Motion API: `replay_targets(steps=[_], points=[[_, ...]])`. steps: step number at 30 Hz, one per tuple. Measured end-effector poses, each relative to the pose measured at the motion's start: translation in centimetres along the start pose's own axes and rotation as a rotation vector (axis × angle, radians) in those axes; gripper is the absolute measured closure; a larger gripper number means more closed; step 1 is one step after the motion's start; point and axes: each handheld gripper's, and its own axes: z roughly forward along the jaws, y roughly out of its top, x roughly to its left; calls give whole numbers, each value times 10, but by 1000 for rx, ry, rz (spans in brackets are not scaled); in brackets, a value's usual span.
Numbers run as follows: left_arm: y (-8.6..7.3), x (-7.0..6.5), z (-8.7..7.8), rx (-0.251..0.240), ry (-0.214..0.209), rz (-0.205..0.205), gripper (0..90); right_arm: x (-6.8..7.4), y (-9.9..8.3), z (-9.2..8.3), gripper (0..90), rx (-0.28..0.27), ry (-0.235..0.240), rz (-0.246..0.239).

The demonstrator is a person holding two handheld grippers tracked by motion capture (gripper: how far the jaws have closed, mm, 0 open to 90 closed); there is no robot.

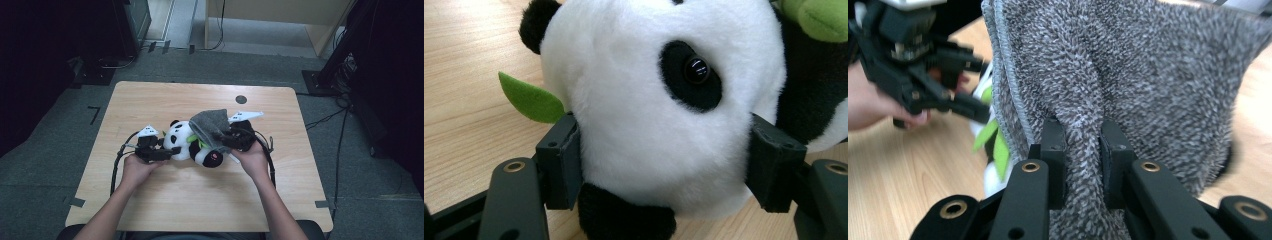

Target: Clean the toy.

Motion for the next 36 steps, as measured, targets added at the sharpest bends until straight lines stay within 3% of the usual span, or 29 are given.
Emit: replay_targets(steps=[3,10,15,19,26,36], points=[[-1,0,0,2,0,8,292,1,-5,8,779,16,4,-7],[-3,-1,-1,-2,1,13,295,-7,-16,9,781,31,5,1],[-1,-1,-1,6,-1,-1,296,-18,-25,6,783,35,18,27],[0,0,0,7,-8,-16,297,-25,-32,4,785,56,-10,40],[3,0,0,9,-8,-11,298,-37,-46,3,787,53,-12,85],[4,1,0,7,-18,-15,297,-52,-59,4,787,94,-30,134]])
